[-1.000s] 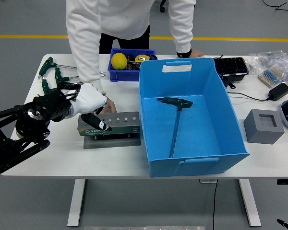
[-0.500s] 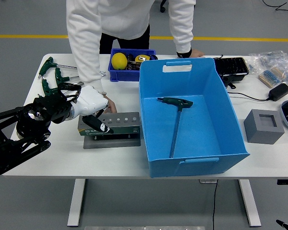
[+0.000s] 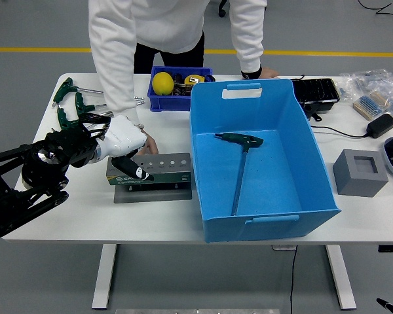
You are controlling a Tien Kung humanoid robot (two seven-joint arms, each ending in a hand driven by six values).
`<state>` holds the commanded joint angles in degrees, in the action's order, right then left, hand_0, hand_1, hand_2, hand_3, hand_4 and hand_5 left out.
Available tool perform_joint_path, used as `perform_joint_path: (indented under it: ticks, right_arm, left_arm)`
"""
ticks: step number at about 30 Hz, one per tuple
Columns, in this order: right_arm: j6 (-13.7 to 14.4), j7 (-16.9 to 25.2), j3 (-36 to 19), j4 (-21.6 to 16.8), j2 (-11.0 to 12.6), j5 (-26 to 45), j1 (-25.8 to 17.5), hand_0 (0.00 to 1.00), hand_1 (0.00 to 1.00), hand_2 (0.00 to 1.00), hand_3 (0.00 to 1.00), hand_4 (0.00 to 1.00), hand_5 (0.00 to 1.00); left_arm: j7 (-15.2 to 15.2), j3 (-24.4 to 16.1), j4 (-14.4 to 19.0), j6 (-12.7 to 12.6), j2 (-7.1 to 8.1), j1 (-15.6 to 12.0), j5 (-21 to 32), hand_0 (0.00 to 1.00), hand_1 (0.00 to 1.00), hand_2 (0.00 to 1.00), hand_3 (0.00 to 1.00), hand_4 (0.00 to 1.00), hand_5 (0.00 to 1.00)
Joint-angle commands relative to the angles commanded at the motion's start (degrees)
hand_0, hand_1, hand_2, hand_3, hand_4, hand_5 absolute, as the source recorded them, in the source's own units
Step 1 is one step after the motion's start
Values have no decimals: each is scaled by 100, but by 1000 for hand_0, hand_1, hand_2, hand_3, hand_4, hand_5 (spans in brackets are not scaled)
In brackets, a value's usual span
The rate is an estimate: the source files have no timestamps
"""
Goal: Lift tool from toolbox,place it in box,lift tool from toolbox,place it in box
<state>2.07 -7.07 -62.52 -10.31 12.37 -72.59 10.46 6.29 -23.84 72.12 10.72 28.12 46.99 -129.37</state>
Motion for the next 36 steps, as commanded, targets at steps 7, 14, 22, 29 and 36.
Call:
perform_joint_path:
  ticks: [7,14,22,29,36]
  right_arm:
    - [3,-7,-19,0,12,-14,-12,767,686,725,667,947,763]
    - [3,-4,2,0,10,8,-9,766,686,725,667,947,764]
    - [5,-1,-2,0,13,9,-10,766,686,725,667,947,764]
    - [7,-2,7,0,16,20,-25,767,686,725,667,947,764]
    - [8,1,14,0,13,33,-28,767,686,725,667,947,764]
  left_arm:
    - [-41,21,-87,-10,15,-28,-8,528,240,199,140,966,998]
    - [-195,-10,-170,-294,-1,-22,-17,376,91,91,74,933,998]
    - [-383,-29,-351,-920,8,-58,-63,297,17,37,38,922,791]
    - [-447,-130,-335,-1432,20,-114,-63,258,2,4,16,928,723]
    - [-628,-339,-178,-2139,59,-179,-63,217,2,2,10,973,589]
